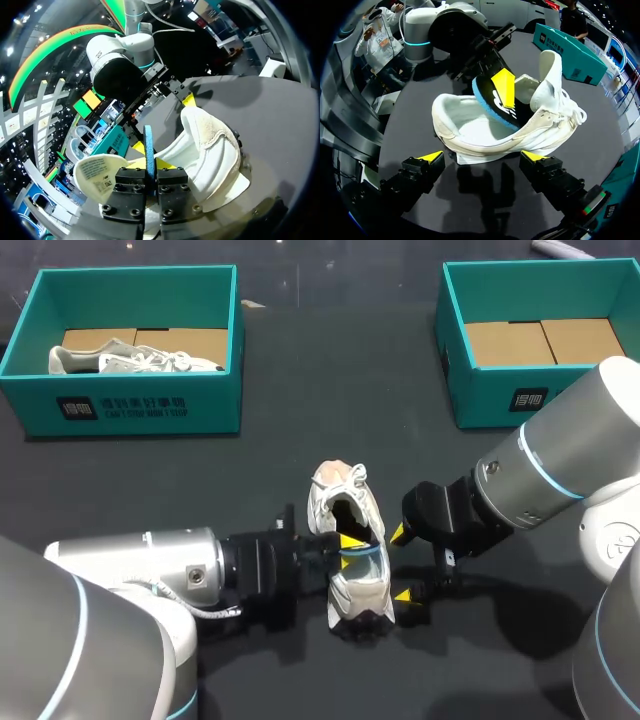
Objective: Take the shoe out of the shoebox, open the shoe tongue, remove and reinsert the insole, then place the shoe into the shoebox
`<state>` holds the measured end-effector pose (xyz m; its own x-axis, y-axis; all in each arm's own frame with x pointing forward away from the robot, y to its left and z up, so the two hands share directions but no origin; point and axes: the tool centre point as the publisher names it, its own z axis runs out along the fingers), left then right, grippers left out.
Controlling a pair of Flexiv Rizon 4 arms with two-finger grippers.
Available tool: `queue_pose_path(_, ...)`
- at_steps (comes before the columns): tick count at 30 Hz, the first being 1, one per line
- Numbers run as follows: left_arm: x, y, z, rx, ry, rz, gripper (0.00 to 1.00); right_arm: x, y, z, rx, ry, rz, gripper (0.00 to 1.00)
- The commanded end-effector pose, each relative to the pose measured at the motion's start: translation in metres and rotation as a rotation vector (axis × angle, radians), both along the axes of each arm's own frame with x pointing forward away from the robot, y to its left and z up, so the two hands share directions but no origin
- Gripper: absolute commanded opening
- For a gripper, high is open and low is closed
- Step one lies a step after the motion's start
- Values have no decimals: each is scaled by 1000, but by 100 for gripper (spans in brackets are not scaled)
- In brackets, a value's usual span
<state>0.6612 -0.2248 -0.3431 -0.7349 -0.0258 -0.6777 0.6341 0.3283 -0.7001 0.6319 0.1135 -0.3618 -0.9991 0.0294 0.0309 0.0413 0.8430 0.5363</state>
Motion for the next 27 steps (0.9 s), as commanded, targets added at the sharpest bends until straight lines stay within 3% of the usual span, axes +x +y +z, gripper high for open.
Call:
queue_pose_path(1, 5, -7, -3, 14, 13, 1, 0, -1, 0, 0, 1, -2, -1, 100)
queue_pose_path(4, 2, -6, 2, 3, 26, -4, 0, -1, 0, 0, 1, -2, -1, 100)
queue_pose_path(7, -2, -4, 10, -14, 38, -9, 24, -1, 0, 0, 1, -2, -1, 100)
queue_pose_path(9, -5, -2, 16, -27, 43, -11, 27, -1, 0, 0, 1, -2, -1, 100)
queue_pose_path(15, -13, 2, 29, -37, 57, -18, 22, -1, 0, 0, 1, -2, -1, 100)
queue_pose_path(19, -17, 3, 32, -26, 59, -24, 11, -1, 0, 0, 1, -2, -1, 100)
queue_pose_path(22, -20, 1, 33, -21, 61, -38, 12, -1, 0, 0, 1, -2, -1, 100)
queue_pose_path(24, -20, -1, 32, -21, 59, -45, 0, -1, 0, 0, 1, -2, -1, 100)
queue_pose_path(27, -19, -7, 26, -18, 55, -59, 0, -1, 0, 0, 1, -2, -1, 100)
